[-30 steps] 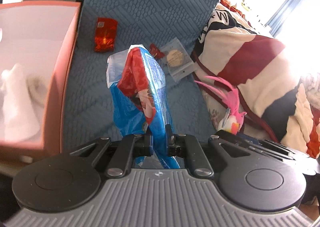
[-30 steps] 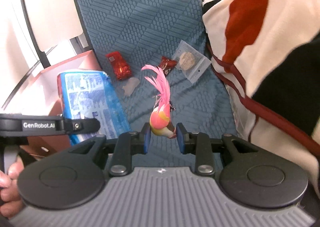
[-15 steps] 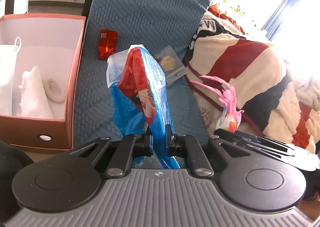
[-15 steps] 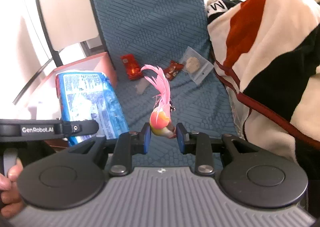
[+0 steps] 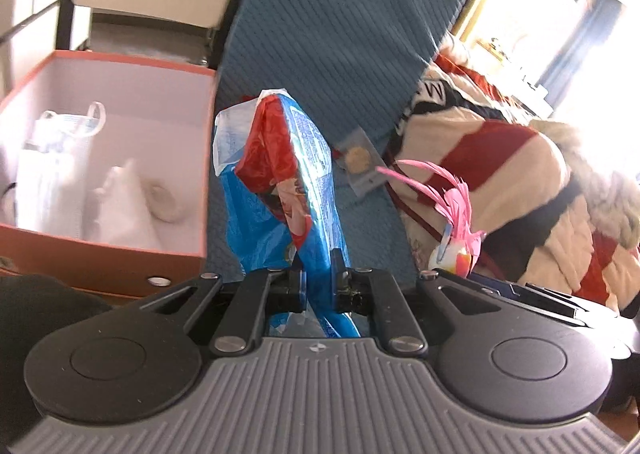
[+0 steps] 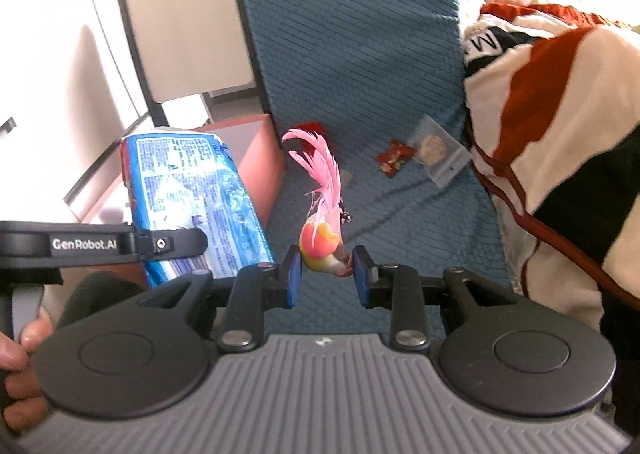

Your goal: Organize soft objects

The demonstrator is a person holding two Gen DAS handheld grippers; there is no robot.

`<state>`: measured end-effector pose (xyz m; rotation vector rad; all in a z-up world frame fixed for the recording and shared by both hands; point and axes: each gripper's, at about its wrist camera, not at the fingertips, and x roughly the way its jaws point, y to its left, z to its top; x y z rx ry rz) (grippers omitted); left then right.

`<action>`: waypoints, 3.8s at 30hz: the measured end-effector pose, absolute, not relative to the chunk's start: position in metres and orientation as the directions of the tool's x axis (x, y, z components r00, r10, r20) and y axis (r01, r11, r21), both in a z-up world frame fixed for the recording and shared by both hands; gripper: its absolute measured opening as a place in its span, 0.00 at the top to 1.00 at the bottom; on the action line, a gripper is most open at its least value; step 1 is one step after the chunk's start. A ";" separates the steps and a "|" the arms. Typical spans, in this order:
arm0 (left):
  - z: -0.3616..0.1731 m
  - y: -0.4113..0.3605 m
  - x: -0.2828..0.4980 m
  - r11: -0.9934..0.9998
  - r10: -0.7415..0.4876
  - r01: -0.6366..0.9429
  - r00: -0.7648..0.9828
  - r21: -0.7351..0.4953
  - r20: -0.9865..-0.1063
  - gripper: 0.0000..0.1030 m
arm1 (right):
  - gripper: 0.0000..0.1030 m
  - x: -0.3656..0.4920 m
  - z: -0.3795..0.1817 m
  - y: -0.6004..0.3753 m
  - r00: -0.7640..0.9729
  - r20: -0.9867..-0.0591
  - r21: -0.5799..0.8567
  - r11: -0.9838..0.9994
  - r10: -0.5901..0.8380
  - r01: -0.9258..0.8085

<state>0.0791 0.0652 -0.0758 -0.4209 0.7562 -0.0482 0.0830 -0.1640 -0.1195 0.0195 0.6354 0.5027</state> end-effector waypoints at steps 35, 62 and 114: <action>-0.053 0.241 0.040 0.875 -0.018 -0.338 0.693 -0.347 -0.721 0.88 | 0.70 0.078 -0.091 0.018 0.552 -0.604 0.127 0.754 0.574 -0.645; -0.125 0.330 0.116 0.819 -0.153 -0.378 0.580 -0.431 -0.800 0.79 | 0.69 0.152 -0.160 0.099 0.471 -0.752 0.096 0.783 0.461 -0.614; -0.022 0.150 0.010 0.947 -0.033 -0.175 0.781 -0.269 -0.623 0.36 | 0.61 0.058 -0.079 -0.051 0.674 -0.532 0.086 0.824 0.513 -0.560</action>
